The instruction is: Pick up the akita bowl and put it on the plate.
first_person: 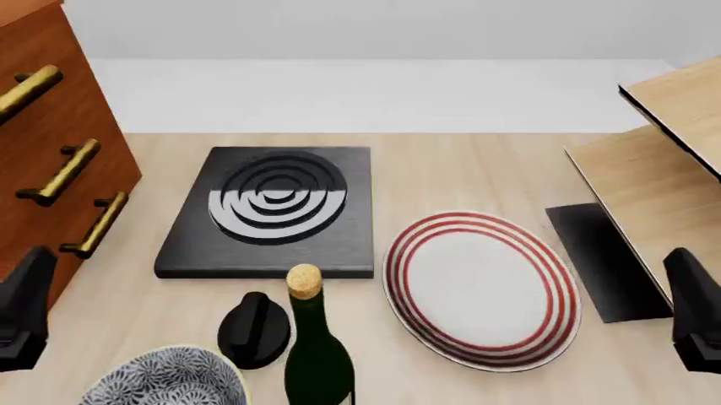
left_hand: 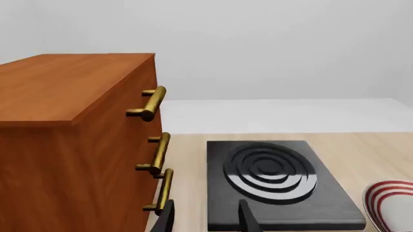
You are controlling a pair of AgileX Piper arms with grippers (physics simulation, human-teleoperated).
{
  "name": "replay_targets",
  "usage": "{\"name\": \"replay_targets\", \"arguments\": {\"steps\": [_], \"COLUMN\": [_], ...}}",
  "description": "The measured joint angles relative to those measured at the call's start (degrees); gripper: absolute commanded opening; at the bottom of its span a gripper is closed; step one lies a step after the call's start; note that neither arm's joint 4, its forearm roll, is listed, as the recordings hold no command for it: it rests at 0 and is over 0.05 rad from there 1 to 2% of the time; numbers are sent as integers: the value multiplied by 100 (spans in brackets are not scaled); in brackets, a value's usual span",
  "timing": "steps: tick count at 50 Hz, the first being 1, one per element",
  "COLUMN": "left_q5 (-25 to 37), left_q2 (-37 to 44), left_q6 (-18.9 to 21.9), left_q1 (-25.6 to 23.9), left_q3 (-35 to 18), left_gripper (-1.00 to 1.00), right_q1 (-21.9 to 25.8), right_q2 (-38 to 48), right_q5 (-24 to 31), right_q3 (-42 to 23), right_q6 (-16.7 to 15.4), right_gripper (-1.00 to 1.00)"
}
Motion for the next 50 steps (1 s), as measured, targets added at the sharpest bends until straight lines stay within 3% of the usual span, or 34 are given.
{"name": "replay_targets", "arguments": {"steps": [15, 38, 50], "left_q5": [200, 2456, 3277], "left_q2": [594, 1331, 1796], "left_q6": [288, 460, 513], "left_q1": [-233, -776, -1136], "left_q3": [-563, -2035, -2385], "left_gripper": [100, 100, 100], "right_q1": [-1, 0, 0], "right_q2": [31, 42, 42], "right_q5": [-14, -26, -27], "right_q3": [-11, -11, -9], "right_q6": [2, 4, 4], "right_gripper": [100, 100, 100]}}
